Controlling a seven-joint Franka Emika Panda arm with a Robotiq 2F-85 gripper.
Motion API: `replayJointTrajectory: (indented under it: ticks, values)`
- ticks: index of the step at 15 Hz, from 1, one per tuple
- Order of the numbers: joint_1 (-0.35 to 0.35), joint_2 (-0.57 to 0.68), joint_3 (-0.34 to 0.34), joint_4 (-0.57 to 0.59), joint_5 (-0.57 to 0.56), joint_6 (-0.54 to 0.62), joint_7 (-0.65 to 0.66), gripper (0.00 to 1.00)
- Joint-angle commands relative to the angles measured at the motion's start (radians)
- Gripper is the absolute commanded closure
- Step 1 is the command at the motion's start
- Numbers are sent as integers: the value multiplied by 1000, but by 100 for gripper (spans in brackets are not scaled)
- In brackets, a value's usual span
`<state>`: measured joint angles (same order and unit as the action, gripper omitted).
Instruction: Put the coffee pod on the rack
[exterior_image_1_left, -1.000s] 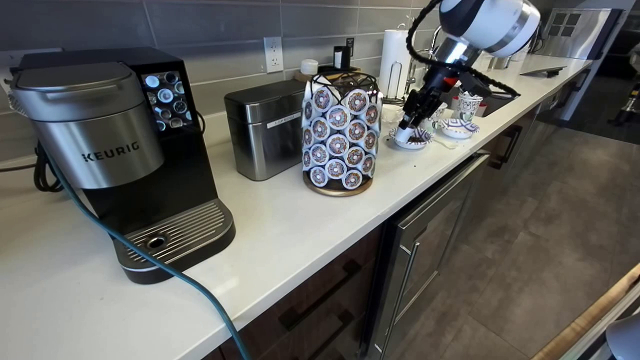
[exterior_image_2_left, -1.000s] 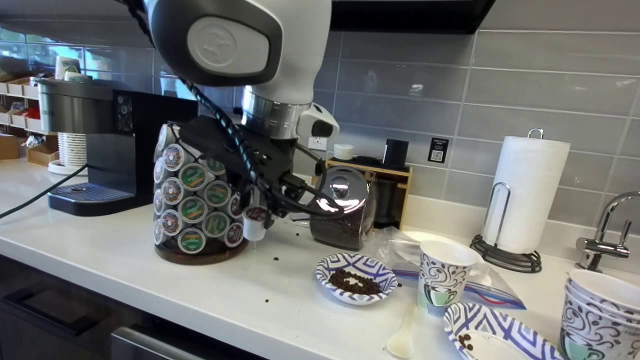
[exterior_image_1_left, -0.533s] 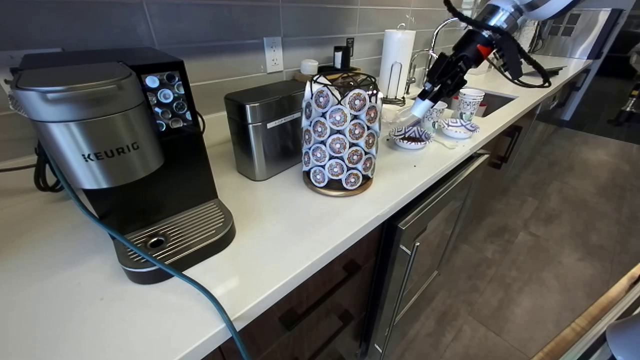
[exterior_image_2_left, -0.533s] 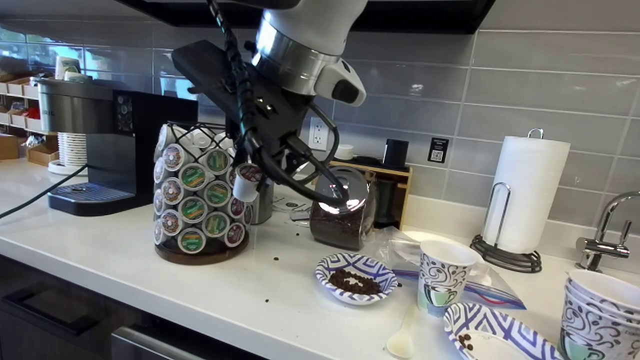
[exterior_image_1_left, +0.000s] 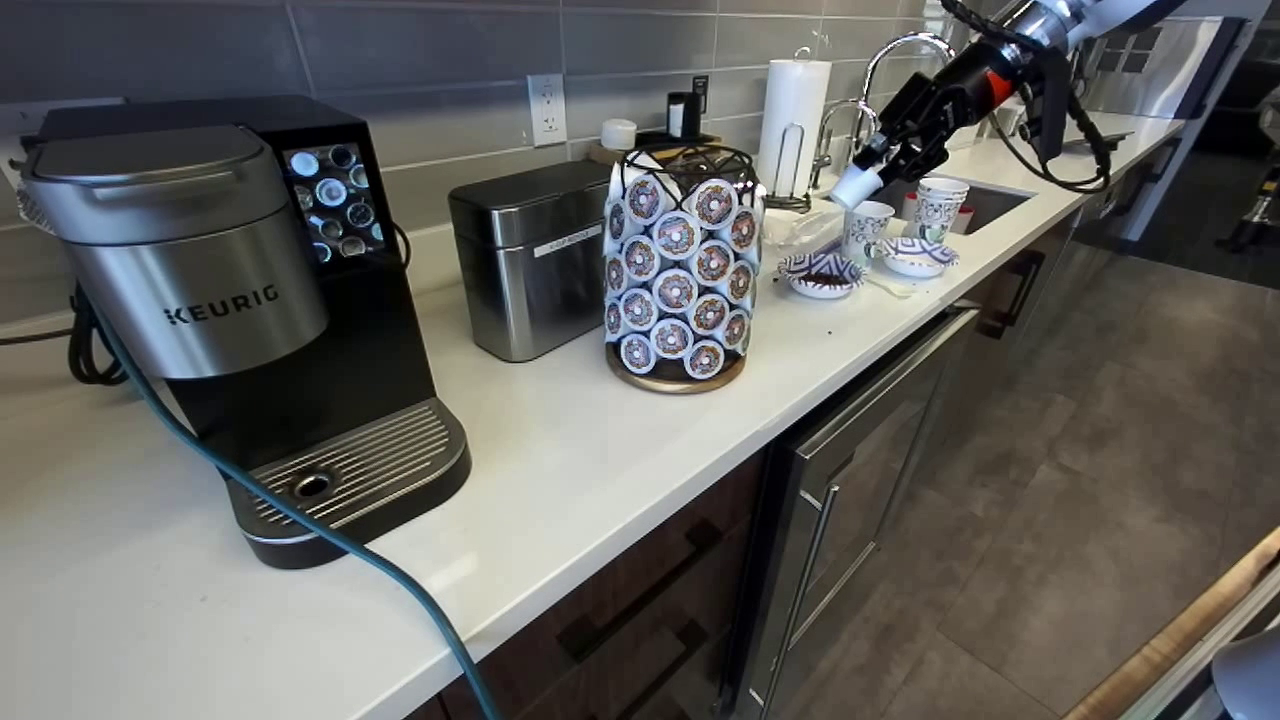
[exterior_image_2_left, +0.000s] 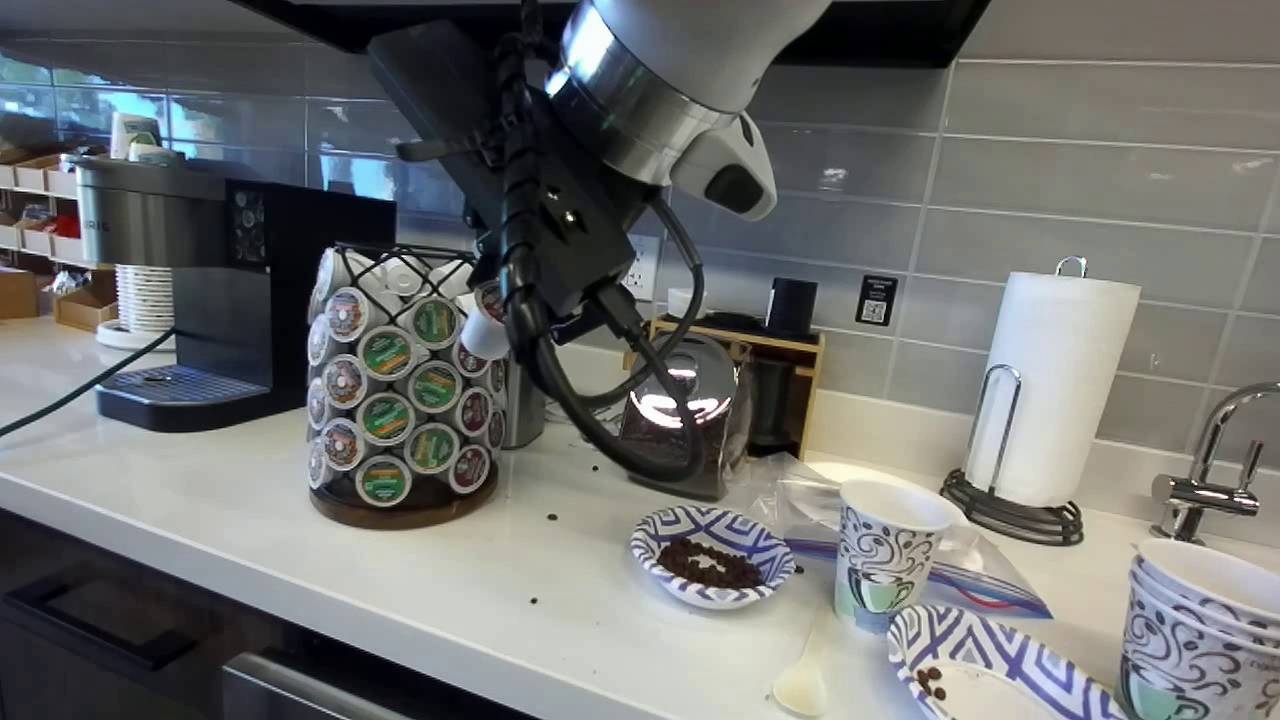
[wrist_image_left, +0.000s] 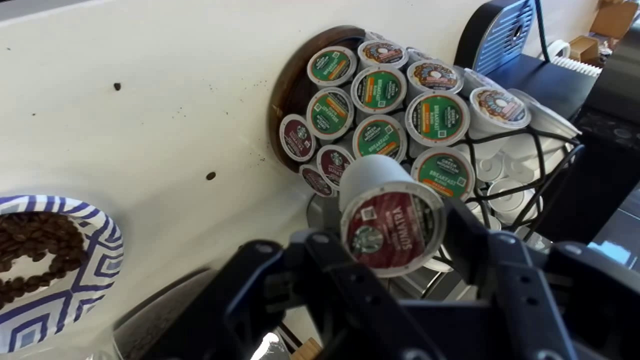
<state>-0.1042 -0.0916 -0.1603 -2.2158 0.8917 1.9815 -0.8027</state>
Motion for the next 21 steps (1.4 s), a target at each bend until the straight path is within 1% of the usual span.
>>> replayJointTrajectory:
  ticks: [1, 3, 4, 5, 8, 12, 21]
  values:
    - [-6, 4, 5, 3, -1, -2, 1, 47]
    - [-6, 10, 6, 7, -1, -2, 1, 47]
    - [-6, 10, 6, 7, -1, -2, 1, 72]
    - [-11, 20, -1, 15, 21, 0, 0, 72]
    - [-21, 51, -19, 51, 77, -53, -21, 72]
    - [-40, 113, -30, 117, 155, -165, -25, 72]
    - [-69, 255, -13, 224, 262, -322, 12, 72]
